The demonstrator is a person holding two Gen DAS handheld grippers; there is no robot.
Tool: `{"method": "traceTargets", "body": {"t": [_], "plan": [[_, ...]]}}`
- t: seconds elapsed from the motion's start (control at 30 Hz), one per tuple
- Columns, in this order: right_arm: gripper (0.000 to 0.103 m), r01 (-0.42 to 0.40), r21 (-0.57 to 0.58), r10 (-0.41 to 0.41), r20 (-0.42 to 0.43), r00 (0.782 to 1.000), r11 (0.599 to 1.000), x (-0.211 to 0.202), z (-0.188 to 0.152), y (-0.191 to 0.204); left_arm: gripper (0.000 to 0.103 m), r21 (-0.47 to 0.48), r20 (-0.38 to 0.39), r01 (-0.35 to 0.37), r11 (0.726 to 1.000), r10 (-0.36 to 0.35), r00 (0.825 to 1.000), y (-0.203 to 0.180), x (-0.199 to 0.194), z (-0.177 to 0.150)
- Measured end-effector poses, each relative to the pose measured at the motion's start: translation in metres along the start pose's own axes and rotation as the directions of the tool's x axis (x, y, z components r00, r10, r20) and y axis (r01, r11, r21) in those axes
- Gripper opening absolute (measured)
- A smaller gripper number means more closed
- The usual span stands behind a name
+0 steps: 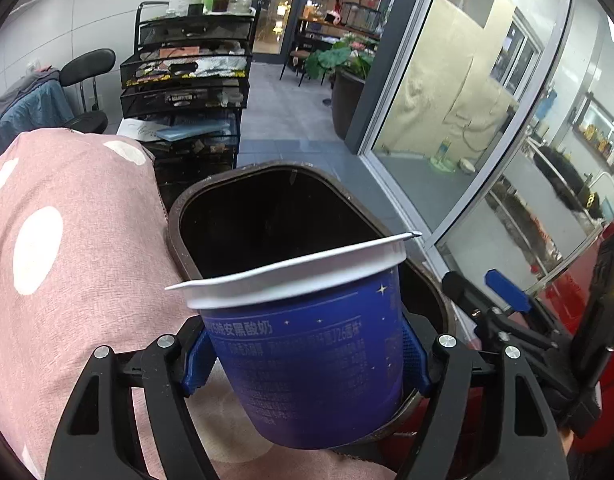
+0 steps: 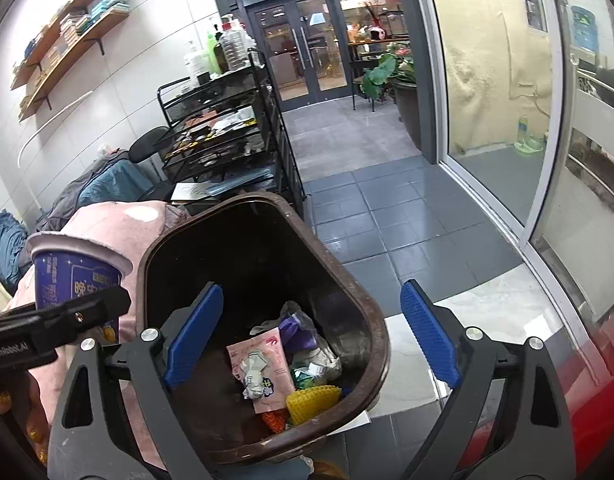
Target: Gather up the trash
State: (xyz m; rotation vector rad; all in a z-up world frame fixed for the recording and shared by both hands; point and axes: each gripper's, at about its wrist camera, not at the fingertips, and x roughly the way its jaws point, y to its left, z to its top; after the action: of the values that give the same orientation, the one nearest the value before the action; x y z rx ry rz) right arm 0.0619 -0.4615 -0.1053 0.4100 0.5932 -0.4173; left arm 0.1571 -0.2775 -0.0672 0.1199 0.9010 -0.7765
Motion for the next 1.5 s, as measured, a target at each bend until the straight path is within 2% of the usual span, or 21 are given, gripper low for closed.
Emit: {"method": "traceTargets", "body": {"t": [0.07, 0.13, 0.23, 0.43, 0.6, 0.8, 0.93, 1.1, 1.2, 1.33, 1.5], "plan": [[0.090, 0.003, 0.008, -0.003, 0.000, 1.000, 1.000, -0.001, 0.000, -0.002, 0.076, 0.006, -0.016, -0.003, 1.000, 0.003, 1.000, -0.001, 0.003, 0.001], [0.091, 0.006, 0.014, -0.006, -0.002, 1.000, 1.000, -0.001, 0.000, -0.004, 0.084, 0.015, -0.029, -0.002, 1.000, 0.002, 1.000, -0.003, 0.005, 0.001], [0.091, 0.010, 0.021, -0.009, -0.008, 1.000, 1.000, 0.000, 0.001, -0.006, 0.089, 0.022, -0.040, -0.005, 1.000, 0.006, 0.999, -0.005, 0.008, 0.001], [0.093, 0.018, 0.024, -0.018, -0.010, 1.000, 1.000, 0.000, 0.001, -0.006, 0.095, 0.026, -0.044, -0.019, 0.999, 0.020, 0.999, -0.005, 0.006, 0.002], [0.094, 0.018, 0.031, -0.018, -0.007, 1.000, 0.999, -0.001, 0.001, -0.006, 0.096, 0.063, -0.053, -0.044, 0.997, 0.047, 0.997, -0.010, 0.004, -0.001], [0.094, 0.006, 0.030, -0.007, 0.004, 1.000, 1.000, -0.004, 0.003, -0.001, 0.096, 0.049, 0.028, -0.059, 0.997, 0.058, 0.998, -0.007, -0.021, -0.003], [0.094, -0.009, 0.024, 0.009, 0.015, 1.000, 1.000, -0.008, 0.003, 0.003, 0.098, 0.041, 0.110, -0.078, 0.996, 0.073, 0.991, -0.003, -0.046, -0.007], [0.094, -0.045, 0.012, 0.045, 0.029, 0.999, 0.999, -0.014, 0.004, 0.013, 0.098, 0.012, 0.206, -0.106, 0.994, 0.101, 0.973, 0.006, -0.077, -0.019], [0.094, -0.074, -0.017, 0.075, 0.042, 0.996, 0.997, -0.020, 0.003, 0.025, 0.098, -0.021, 0.269, -0.126, 0.992, 0.127, 0.955, 0.014, -0.096, -0.030], [0.094, -0.111, -0.061, 0.114, 0.056, 0.992, 0.992, -0.028, 0.002, 0.042, 0.098, -0.066, 0.353, -0.181, 0.981, 0.193, 0.916, 0.026, -0.121, -0.046], [0.095, -0.171, -0.119, 0.180, 0.070, 0.981, 0.978, -0.044, -0.004, 0.067, 0.098, -0.141, 0.409, -0.225, 0.964, 0.264, 0.874, 0.039, -0.145, -0.063]]}}
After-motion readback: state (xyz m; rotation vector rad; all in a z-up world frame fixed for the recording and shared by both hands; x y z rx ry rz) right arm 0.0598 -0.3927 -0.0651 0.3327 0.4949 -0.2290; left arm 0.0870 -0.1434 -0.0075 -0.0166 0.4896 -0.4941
